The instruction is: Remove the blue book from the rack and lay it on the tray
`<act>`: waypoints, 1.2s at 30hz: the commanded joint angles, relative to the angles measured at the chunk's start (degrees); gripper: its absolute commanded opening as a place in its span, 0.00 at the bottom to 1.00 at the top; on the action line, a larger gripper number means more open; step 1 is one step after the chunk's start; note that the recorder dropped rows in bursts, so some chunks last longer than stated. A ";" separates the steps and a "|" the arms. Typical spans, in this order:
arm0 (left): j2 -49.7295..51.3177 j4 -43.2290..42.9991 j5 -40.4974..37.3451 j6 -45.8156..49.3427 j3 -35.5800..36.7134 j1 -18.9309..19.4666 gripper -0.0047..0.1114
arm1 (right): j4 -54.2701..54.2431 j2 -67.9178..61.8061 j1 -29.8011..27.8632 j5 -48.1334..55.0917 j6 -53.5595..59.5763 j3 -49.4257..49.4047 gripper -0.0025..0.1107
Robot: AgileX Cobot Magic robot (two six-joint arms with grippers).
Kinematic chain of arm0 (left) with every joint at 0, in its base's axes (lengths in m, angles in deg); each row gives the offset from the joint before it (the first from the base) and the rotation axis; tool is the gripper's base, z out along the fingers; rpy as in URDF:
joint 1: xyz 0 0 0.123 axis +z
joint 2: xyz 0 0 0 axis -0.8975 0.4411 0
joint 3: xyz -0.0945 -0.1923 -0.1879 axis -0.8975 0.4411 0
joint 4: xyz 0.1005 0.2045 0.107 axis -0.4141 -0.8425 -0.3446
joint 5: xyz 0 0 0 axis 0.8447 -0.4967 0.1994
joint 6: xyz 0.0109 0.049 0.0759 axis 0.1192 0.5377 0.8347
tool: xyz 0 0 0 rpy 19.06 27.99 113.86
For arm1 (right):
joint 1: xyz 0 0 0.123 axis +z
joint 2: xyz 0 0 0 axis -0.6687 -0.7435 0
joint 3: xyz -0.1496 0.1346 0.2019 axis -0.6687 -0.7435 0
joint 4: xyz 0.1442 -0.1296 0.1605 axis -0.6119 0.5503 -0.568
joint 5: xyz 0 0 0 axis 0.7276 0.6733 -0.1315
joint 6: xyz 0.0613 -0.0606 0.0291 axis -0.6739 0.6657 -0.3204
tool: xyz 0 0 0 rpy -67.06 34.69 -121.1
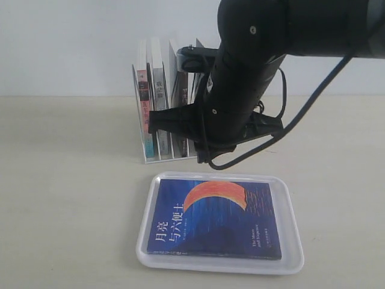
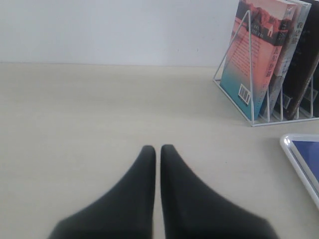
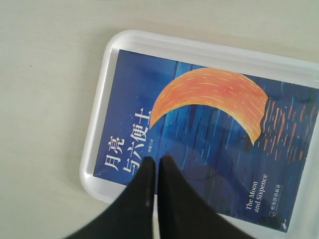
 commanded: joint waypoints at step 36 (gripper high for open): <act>-0.18 0.23 0.25 0.00 -0.06 0.11 0.08 | 24.72 40.34 -0.10 -24.50 11.61 -31.86 0.03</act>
